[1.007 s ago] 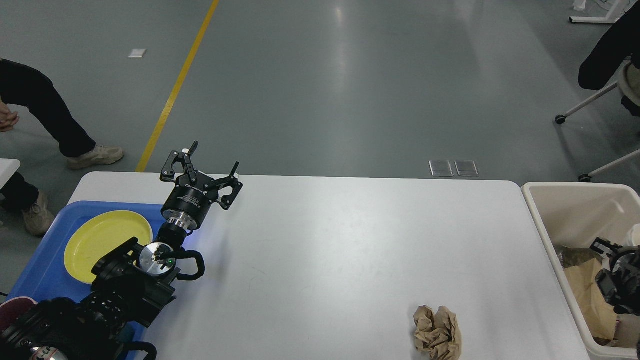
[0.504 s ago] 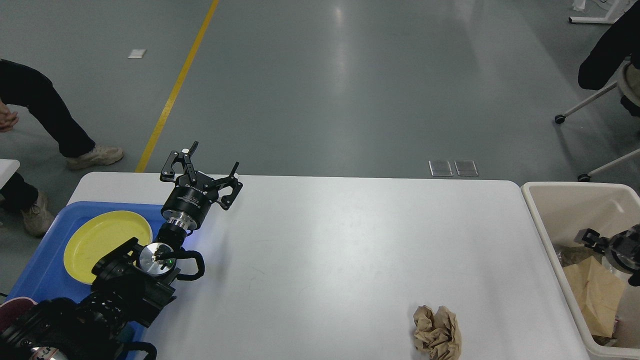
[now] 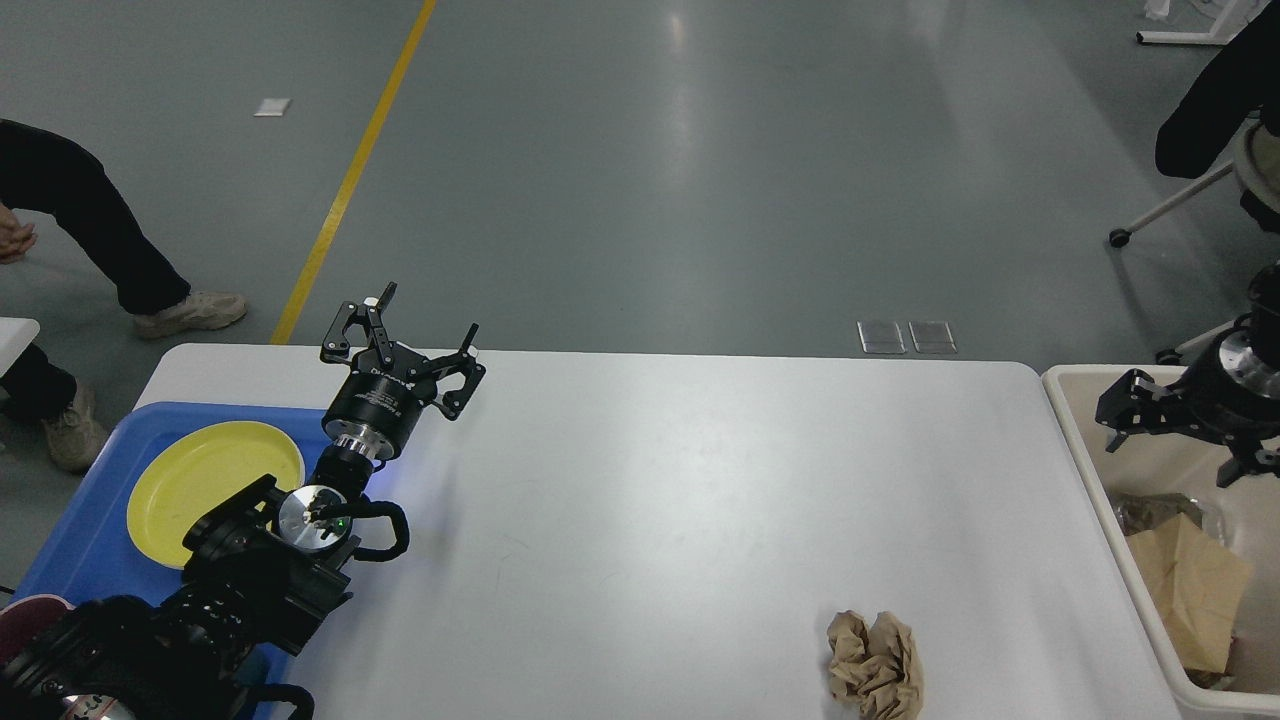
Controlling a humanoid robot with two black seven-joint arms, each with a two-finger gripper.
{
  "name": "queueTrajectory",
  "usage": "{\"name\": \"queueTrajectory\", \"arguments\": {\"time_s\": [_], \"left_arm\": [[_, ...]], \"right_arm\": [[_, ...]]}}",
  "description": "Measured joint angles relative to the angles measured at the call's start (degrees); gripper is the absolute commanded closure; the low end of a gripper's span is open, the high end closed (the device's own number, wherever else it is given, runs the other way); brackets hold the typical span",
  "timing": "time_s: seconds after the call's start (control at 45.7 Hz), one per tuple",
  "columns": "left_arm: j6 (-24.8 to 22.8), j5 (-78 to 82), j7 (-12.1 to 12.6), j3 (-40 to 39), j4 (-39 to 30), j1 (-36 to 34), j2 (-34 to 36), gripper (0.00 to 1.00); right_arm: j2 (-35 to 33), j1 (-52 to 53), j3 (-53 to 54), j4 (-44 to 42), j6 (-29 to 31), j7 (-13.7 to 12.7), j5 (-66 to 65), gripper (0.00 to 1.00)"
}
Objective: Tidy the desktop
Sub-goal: 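Move the right gripper over the crumpled brown paper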
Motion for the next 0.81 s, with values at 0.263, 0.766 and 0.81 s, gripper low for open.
{"name": "queueTrajectory", "arguments": {"time_s": [0.263,0.766,0.81], "left_arm": [[0.00,0.00,0.00,0.00,0.00,0.00,0.00,0.03],[0.00,0.01,0.00,0.00,0.00,0.00,0.00,0.03],[0.00,0.01,0.00,0.00,0.00,0.00,0.00,0.03]], "right_arm": [[5.33,16.75,0.37,13.59,3.02,-0.29,-4.02,0.00],[18.46,13.79,4.52,29.20,3.04,-0.26,-3.22,0.00],[19.75,10.71,4.94,28.95,3.04,-0.21,-3.09,0.00]]}}
